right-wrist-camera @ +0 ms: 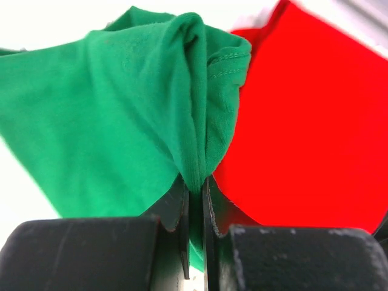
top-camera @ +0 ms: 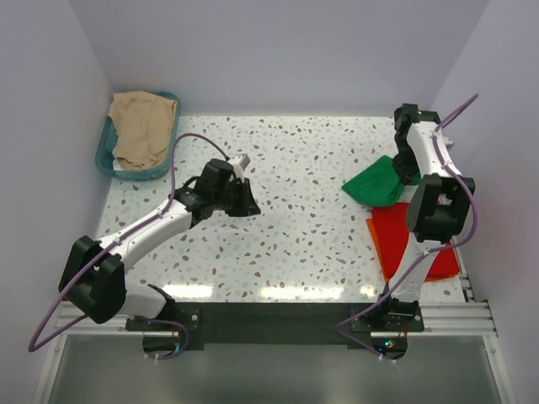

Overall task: Fold and stack the t-shirts
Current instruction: Neatly place the folded tshirt to the corner

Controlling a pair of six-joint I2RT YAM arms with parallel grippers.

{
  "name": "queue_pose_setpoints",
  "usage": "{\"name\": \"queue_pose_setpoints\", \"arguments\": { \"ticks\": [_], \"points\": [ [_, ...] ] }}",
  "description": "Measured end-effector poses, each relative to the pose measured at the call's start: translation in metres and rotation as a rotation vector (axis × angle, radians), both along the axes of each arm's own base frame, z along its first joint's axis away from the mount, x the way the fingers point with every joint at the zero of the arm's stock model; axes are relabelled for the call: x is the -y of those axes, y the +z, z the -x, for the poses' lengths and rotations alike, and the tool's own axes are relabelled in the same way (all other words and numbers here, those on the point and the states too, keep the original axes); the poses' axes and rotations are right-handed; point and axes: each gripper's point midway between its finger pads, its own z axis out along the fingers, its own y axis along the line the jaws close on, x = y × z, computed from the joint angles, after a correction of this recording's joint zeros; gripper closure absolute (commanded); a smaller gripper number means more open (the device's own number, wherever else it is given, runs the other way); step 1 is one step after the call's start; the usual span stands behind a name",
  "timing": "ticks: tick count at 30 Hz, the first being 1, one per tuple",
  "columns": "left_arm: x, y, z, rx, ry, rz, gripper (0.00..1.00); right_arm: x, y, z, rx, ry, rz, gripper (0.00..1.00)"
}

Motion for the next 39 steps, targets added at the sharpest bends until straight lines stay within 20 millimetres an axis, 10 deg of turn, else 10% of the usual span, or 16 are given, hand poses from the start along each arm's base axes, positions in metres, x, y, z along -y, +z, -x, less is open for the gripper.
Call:
{"name": "queue_pose_setpoints", "arguments": {
  "ticks": [39],
  "points": [
    [0.005,0.009,-0.007,0.012,-0.017,0.005,0.82,0.035,0.103,0.054,0.203,-0.077,0.010,1.00]
  ]
}}
